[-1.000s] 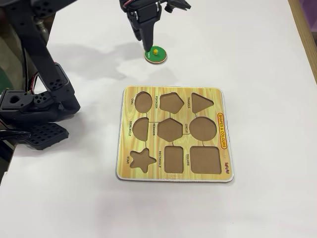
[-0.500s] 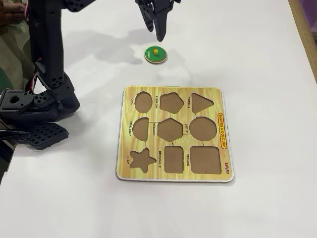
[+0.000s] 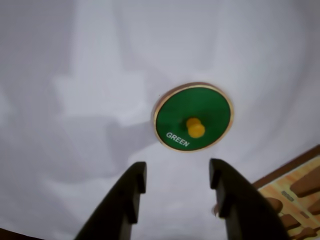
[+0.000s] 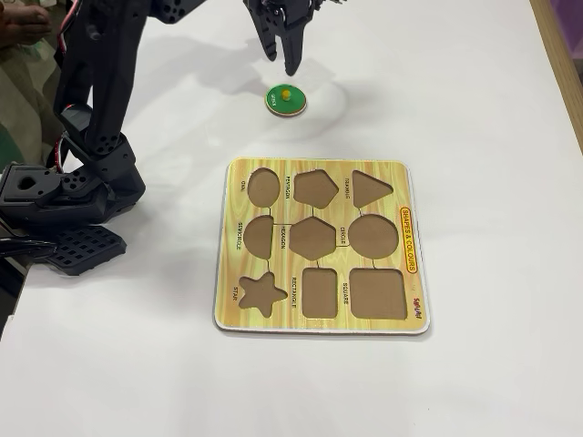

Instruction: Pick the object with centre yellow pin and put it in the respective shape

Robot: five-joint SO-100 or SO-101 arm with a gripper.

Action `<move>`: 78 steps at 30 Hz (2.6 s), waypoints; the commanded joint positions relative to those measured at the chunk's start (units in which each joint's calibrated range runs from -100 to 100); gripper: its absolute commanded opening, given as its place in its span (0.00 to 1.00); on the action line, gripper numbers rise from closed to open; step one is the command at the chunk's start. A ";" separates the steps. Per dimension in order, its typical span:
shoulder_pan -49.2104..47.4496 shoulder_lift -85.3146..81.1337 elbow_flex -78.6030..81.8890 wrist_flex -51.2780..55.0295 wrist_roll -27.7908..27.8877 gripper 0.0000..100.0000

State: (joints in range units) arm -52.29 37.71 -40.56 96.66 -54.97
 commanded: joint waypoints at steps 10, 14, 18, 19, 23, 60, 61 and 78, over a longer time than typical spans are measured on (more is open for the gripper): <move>2.58 5.80 -4.32 0.06 -0.16 0.15; 4.34 5.80 -3.96 0.06 -0.16 0.15; 5.81 5.80 -3.87 0.06 -0.16 0.15; 6.10 5.80 -3.87 0.06 -0.16 0.15; 7.17 5.88 -3.87 0.06 -0.16 0.15; 3.37 8.81 -4.86 0.06 -0.16 0.15; 3.56 8.81 -4.86 0.06 -0.16 0.15; 4.54 12.91 -4.86 -4.00 0.00 0.15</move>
State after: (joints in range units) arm -48.46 50.34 -44.69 95.80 -54.97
